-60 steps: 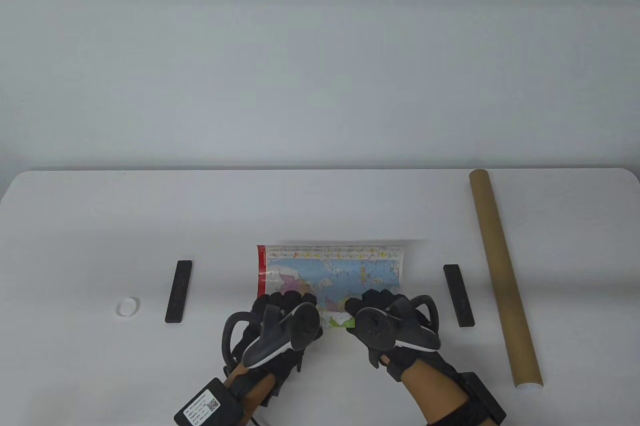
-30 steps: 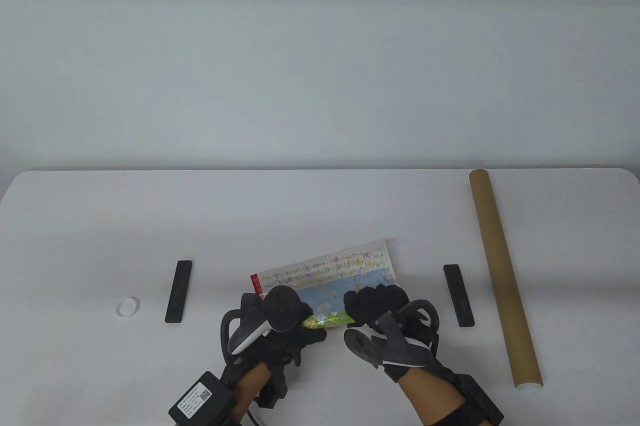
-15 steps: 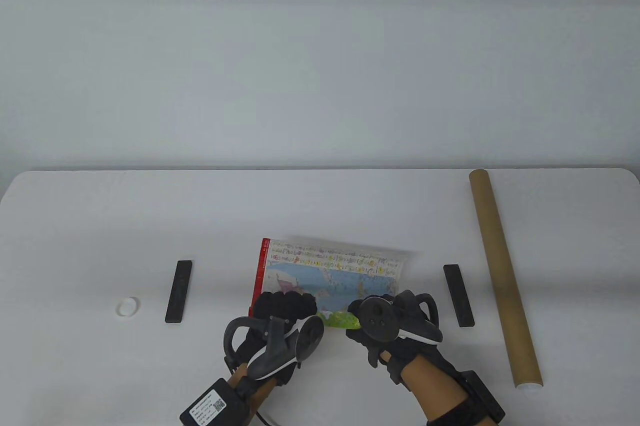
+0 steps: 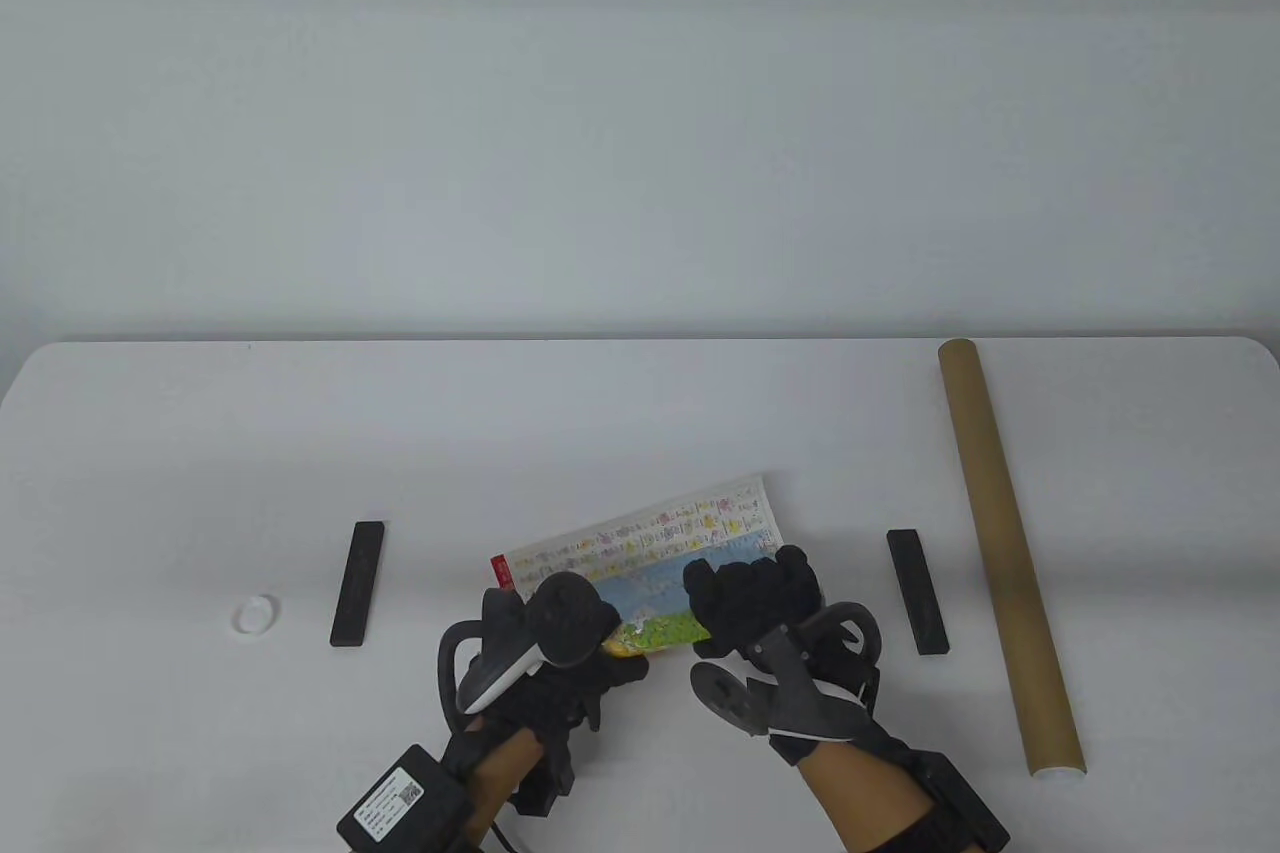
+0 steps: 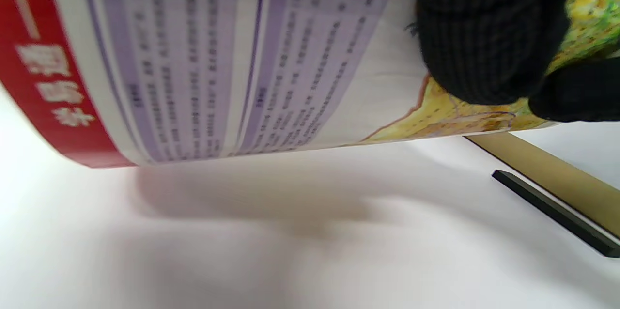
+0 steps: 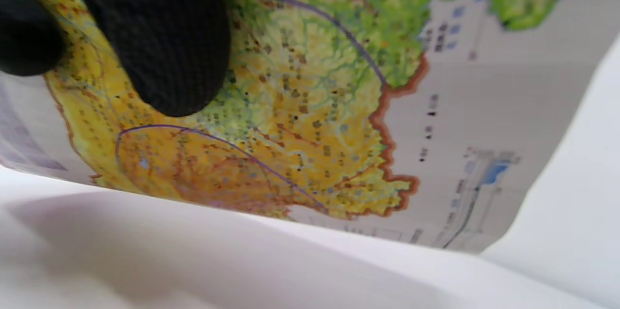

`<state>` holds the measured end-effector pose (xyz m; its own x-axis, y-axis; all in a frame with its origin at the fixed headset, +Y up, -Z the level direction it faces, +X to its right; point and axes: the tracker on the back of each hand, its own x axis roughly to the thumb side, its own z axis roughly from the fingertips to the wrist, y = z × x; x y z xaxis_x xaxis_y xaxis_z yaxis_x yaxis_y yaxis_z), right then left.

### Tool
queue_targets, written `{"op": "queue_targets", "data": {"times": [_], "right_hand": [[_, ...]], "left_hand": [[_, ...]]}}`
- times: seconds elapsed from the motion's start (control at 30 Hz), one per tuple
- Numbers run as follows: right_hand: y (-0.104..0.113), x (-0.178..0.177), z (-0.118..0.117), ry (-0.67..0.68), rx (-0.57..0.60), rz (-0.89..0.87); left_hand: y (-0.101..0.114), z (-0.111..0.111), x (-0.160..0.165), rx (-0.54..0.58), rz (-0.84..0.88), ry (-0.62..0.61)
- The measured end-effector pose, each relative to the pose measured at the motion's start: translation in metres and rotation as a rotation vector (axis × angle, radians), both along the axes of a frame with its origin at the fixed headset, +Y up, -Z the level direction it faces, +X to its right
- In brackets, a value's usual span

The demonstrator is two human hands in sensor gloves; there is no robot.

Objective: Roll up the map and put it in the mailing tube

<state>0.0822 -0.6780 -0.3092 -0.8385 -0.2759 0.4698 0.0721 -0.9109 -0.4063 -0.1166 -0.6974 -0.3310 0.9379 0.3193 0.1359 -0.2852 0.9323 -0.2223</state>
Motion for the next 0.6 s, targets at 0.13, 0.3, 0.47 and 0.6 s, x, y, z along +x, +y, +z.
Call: {"op": "queue_targets", "data": {"times": [0.13,0.3,0.47,0.6], "right_hand": [[0.0,0.0,-0.002,-0.021,-0.024,0.002],[-0.003,0.003,-0.009,-0.07,-0.109,-0.016],[-0.004,0.014,-0.018,-0.095,-0.284,-0.172],[-0.009,0.02,-0.024,-0.066,-0.432,-0.273]], "left_hand": [[-0.001,0.001,0.003,0.014,-0.008,-0.034],[0.005,0.011,0.014,0.232,-0.171,-0.046],[0.013,0.023,0.024,0.432,-0.283,-0.06],[0.016,0.026,0.027,0.525,-0.347,-0.067]]}}
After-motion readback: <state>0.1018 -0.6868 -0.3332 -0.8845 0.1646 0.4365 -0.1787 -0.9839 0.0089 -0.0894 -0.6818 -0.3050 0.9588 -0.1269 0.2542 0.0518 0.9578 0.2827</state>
